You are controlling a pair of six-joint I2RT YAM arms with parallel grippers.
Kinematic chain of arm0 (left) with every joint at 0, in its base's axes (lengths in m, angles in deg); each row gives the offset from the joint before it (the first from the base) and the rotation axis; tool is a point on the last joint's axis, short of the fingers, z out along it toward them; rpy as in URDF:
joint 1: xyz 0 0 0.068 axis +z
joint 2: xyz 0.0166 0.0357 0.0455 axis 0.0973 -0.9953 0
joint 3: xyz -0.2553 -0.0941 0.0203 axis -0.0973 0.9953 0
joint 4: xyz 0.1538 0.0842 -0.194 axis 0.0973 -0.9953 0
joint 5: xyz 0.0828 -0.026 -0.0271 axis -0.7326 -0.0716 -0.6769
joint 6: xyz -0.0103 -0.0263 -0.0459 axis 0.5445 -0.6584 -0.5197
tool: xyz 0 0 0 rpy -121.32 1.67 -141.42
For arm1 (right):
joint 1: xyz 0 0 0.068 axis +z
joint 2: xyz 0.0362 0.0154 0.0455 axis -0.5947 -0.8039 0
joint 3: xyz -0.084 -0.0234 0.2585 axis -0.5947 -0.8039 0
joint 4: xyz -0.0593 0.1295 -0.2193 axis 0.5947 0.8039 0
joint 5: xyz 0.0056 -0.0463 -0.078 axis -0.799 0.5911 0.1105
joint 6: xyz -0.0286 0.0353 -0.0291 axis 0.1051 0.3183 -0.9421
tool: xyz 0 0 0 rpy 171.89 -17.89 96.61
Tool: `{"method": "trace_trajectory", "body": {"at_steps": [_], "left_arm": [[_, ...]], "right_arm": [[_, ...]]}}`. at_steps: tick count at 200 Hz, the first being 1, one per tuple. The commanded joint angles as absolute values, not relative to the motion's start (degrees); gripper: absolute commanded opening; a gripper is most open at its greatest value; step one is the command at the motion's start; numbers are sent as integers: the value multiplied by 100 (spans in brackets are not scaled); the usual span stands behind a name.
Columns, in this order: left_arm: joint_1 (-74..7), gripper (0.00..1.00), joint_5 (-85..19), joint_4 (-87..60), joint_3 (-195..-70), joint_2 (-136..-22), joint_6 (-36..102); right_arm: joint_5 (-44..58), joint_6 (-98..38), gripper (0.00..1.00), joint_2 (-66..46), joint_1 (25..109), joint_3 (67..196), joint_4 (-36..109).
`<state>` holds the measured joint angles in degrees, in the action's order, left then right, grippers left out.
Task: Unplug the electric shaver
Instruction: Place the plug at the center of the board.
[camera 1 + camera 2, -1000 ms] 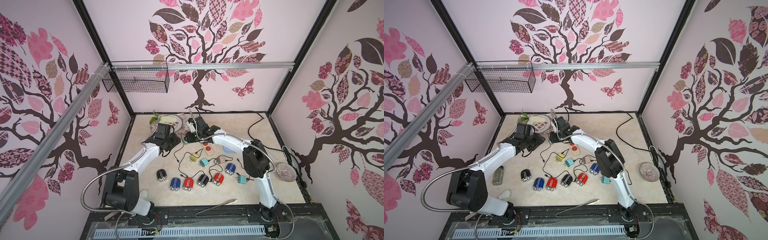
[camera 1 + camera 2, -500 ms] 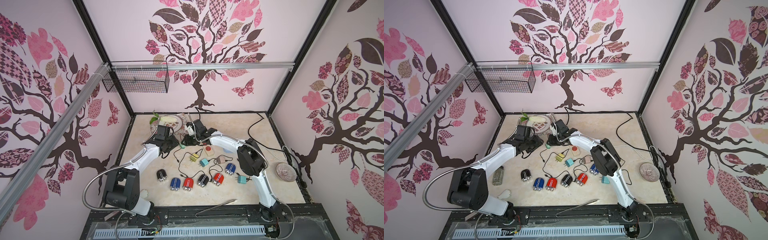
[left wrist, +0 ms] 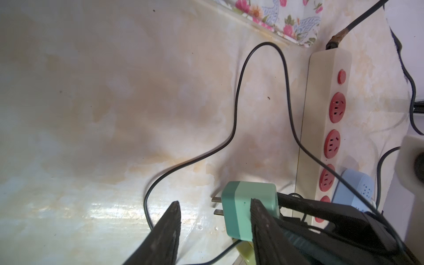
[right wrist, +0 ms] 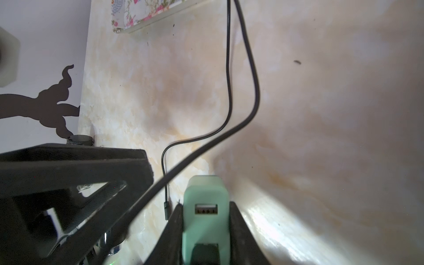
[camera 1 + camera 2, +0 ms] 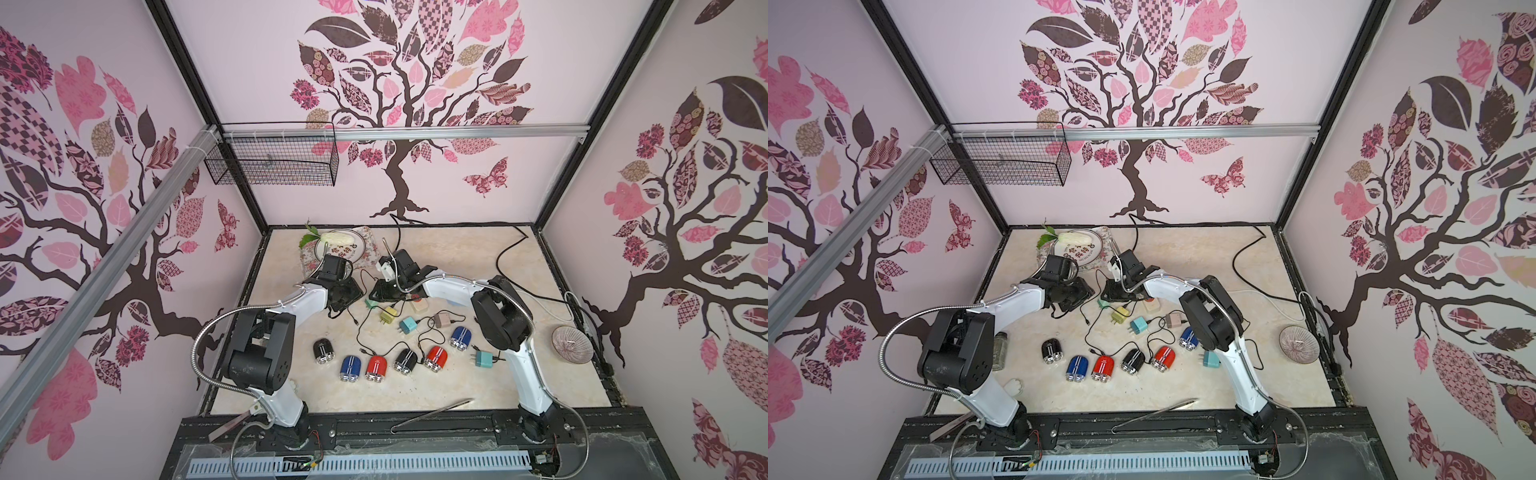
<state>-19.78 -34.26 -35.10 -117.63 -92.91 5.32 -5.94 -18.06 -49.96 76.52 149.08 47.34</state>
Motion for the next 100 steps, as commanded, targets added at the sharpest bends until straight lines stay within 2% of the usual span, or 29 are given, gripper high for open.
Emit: {"method": "trace_trajectory", "body": {"at_steps": [1,34,100], "left_arm": [[-2000,51,-3358,-3262,-11657,-9466,480],[-2010,51,-3369,-3172,-11653,-9735,444],[-2002,50,-3672,-3474,-11465,-9680,632]], "right_arm": [[-747,-1734,20,-4914,7635,14809,4702],[-1084,-1565,22,-5132,7626,14990,4721],[-927,-1603,28,-5264,7498,15147,5000]]}}
